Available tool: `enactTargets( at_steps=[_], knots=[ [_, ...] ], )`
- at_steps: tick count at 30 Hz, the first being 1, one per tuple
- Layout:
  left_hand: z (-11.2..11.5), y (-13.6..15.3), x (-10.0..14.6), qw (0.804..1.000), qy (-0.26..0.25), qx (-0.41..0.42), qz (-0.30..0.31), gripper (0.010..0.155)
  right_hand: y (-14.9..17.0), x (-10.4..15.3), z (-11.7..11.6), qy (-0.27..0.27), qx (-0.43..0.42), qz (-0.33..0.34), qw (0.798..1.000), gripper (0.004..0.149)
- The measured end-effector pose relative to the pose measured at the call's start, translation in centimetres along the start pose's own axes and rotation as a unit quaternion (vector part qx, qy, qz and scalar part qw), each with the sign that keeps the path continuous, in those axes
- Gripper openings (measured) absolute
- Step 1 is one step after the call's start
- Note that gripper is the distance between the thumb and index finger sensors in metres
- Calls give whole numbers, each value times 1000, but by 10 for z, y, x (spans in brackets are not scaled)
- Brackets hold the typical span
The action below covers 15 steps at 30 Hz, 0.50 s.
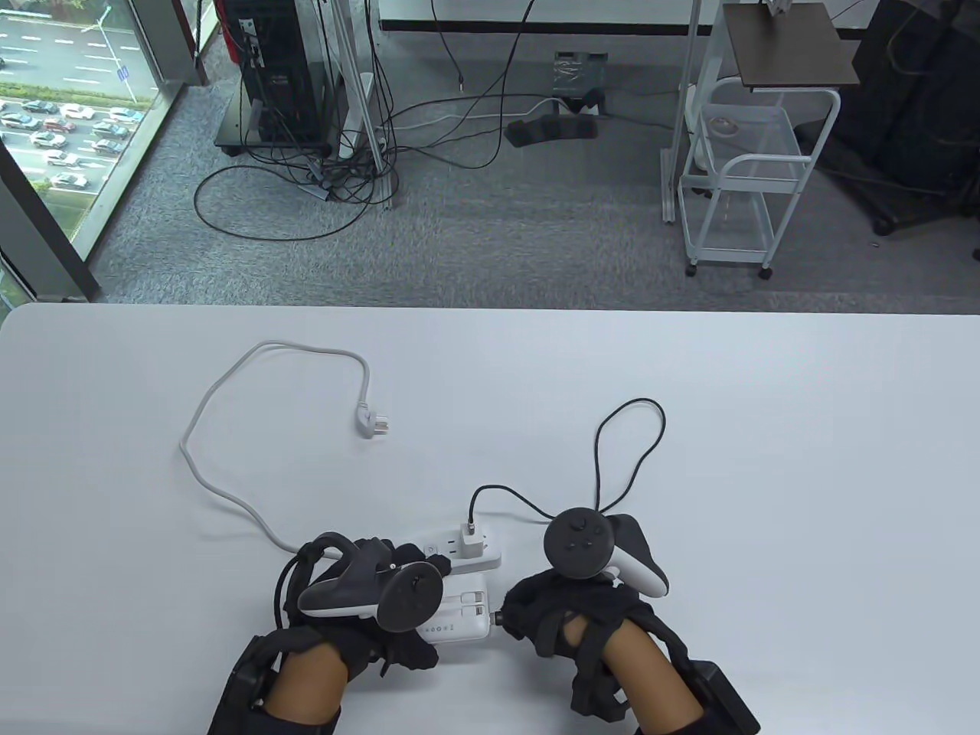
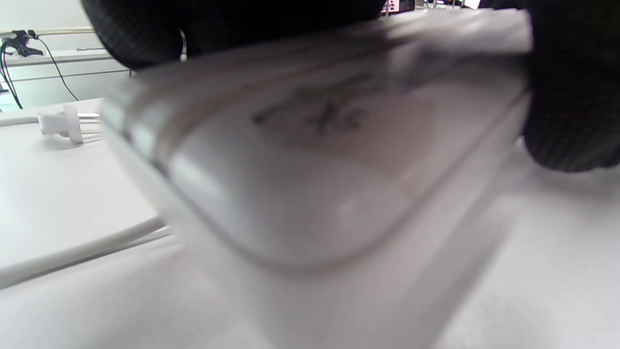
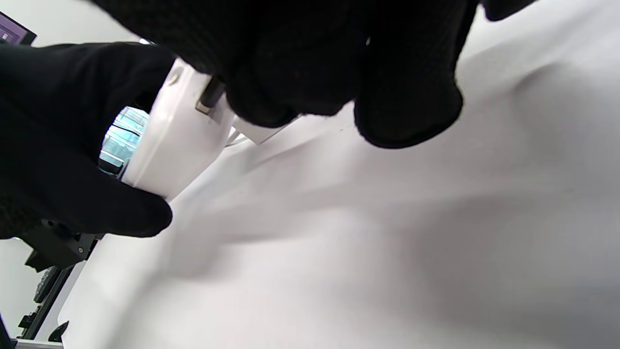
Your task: Charge the battery pack
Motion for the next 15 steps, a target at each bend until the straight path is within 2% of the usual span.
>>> enactTargets(
  at_steps=[6,11,15],
  knots=[
    [-10,-2,3,999,-30,-13,-1,102,-3,3,0,6,-22,4,1000,39],
    [-9,0,5,1000,-18,-3,-4,102,-8,4,-1,13,-15,9,1000,39],
    [-2,0,1,1000,6,16,-7,103,-7,9,7,35,10,12,999,40]
  ],
)
Point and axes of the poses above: the tracker on the back of each hand, its own y axis roughly to the little-finger side, its own x axis roughly from the fingertips to the wrist, z = x × y, the point moved 5 cm from there along -x, roughly from the wrist to the fingertips, and after that the axes turned 9 degrees about -x, right-handed, at the moved point
